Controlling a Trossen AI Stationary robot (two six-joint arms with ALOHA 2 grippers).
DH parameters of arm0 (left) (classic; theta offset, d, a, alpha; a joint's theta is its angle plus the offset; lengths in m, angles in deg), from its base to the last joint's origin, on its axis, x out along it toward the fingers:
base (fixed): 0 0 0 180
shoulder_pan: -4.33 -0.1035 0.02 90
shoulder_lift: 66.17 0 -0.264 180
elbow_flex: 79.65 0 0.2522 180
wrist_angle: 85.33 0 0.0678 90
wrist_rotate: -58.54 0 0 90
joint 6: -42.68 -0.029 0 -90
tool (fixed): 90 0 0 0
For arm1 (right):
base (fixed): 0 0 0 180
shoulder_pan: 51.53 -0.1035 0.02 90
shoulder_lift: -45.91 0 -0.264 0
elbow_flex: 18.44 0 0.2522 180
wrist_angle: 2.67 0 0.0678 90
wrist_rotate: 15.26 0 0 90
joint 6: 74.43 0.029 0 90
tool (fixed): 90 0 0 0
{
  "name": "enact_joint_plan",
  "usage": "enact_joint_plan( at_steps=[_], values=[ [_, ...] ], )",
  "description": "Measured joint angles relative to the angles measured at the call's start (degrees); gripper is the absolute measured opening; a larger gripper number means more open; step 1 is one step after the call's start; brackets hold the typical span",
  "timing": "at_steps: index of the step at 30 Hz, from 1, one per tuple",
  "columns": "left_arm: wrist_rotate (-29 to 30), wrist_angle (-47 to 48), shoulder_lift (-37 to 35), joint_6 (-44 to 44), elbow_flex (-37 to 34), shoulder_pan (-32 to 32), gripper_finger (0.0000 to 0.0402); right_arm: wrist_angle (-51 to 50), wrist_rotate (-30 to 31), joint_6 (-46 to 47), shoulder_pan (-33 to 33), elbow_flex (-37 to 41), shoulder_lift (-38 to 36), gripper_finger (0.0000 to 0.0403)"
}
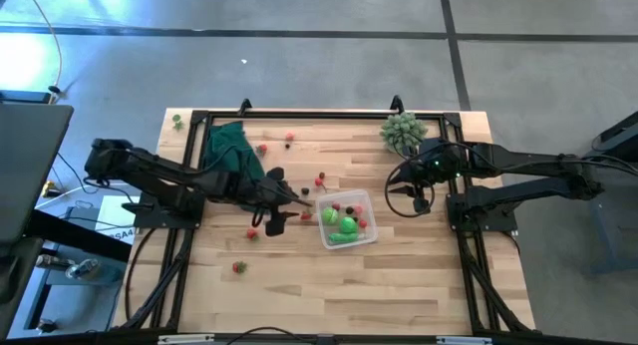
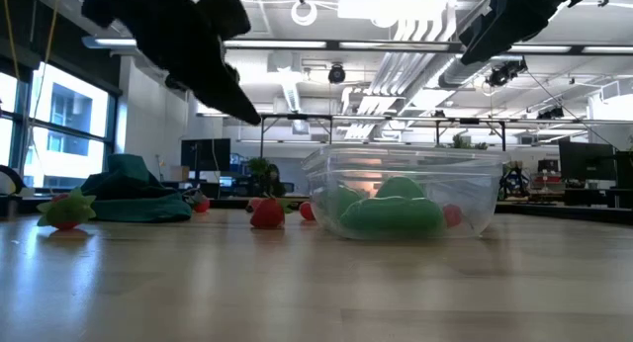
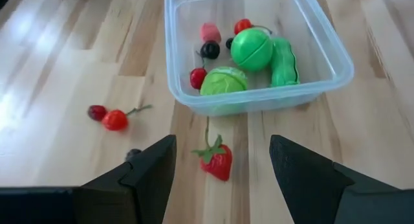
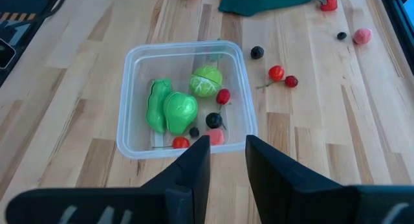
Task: Pick and placing Produce into tupperware
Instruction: Put the middle red strawberry into the container
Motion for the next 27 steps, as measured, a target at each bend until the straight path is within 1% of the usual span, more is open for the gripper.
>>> enact_joint_plan(
  at_steps=[4,8,15,19,27],
  values=[
    [0.3,-7.4,2.8,1.4,-3.5,0.0,0.0239,0.0,0.0,0.0,0.0,0.0,0.0,0.0089],
    [2.1,-10.6,6.8,1.7,-3.8,0.0,0.0239,0.0,0.0,0.0,0.0,0.0,0.0,0.0089],
    [2.4,-18.6,15.1,2.5,-3.7,0.0,0.0239,0.0,0.0,0.0,0.0,0.0,0.0,0.0089],
    [2.4,-21.2,18.0,3.1,-3.6,0.0,0.0239,0.0,0.0,0.0,0.0,0.0,0.0,0.0089],
    [2.4,-20.4,19.8,3.0,-3.6,0.0,0.0239,0.0,0.0,0.0,0.0,0.0,0.0,0.0089]
  ],
)
